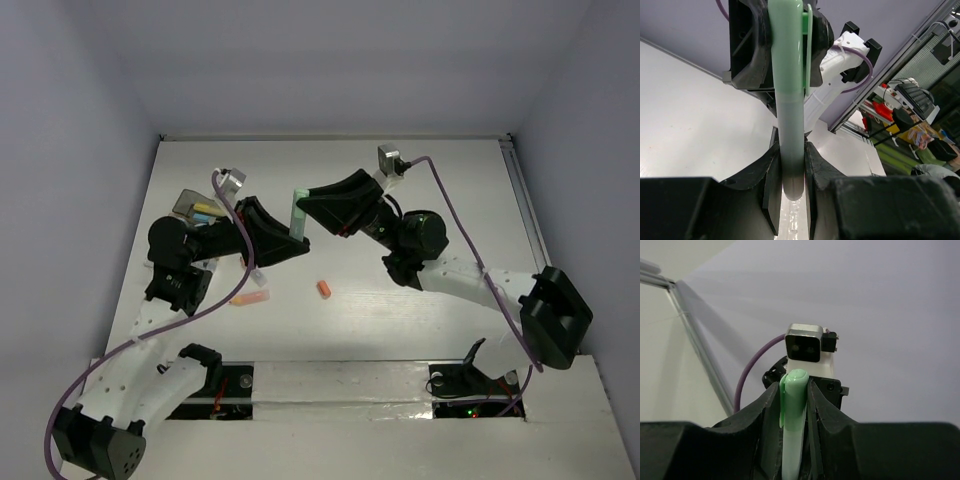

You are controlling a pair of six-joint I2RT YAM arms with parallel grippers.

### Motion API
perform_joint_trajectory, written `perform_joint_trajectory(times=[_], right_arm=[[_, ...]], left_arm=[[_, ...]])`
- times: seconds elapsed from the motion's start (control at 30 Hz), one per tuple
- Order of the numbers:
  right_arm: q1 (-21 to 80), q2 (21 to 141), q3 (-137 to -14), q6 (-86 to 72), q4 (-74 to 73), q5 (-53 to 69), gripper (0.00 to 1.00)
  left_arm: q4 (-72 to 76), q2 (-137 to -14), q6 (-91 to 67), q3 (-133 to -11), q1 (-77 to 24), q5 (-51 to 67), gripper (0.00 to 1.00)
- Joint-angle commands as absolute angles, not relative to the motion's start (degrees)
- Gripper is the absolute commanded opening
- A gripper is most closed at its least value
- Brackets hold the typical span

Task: Sort the stationery into containers
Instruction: Close the pen cap on the pen.

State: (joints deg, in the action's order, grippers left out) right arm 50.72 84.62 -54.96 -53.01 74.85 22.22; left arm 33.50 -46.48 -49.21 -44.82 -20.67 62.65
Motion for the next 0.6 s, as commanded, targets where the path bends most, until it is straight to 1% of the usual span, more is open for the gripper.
perform_joint_trajectory(times=[0.0, 0.1, 0.17, 0.27, 0.33, 0.4, 0.43, 0.47, 0.5, 0.57], right_arm=[[57.74, 88.42, -48.78, -43.95, 46.27, 37.89, 0.0], [59.23, 87.37, -47.29, -41.84, 42.81, 36.04, 0.0], [59.85, 87.1, -45.89, -42.01, 42.98, 35.34, 0.0], [60.47, 88.06, -42.46, -43.93, 45.96, 35.24, 0.0], [60.47, 88.24, -39.74, -45.17, 50.52, 35.24, 0.0], [60.47, 86.5, -38.33, -46.41, 52.99, 33.41, 0.0], [60.47, 85.44, -37.62, -46.41, 53.35, 32.44, 0.02], [60.47, 84.21, -37.36, -46.32, 53.61, 30.17, 0.12], [60.47, 81.59, -37.01, -46.32, 53.96, 29.02, 0.33], [60.47, 78.68, -36.65, -46.06, 54.14, 26.3, 0.45]], left_arm=[[50.54, -46.05, -50.45, -54.49, -19.95, 48.43, 0.0], [48.17, -46.14, -48.43, -55.89, -19.95, 47.64, 0.0], [46.94, -47.11, -47.82, -58.0, -19.95, 47.9, 0.0], [46.23, -48.6, -47.55, -60.11, -19.95, 48.16, 0.0], [46.23, -49.04, -47.64, -60.29, -19.95, 47.9, 0.0], [46.58, -49.04, -47.9, -59.51, -19.95, 47.73, 0.0], [46.67, -48.61, -48.07, -58.2, -19.95, 47.38, 0.0], [46.23, -48.43, -47.99, -57.49, -19.95, 47.29, 0.0], [45.97, -48.25, -47.9, -56.09, -19.95, 47.02, 0.0], [43.7, -47.73, -46.59, -54.68, -19.95, 46.32, 0.0]])
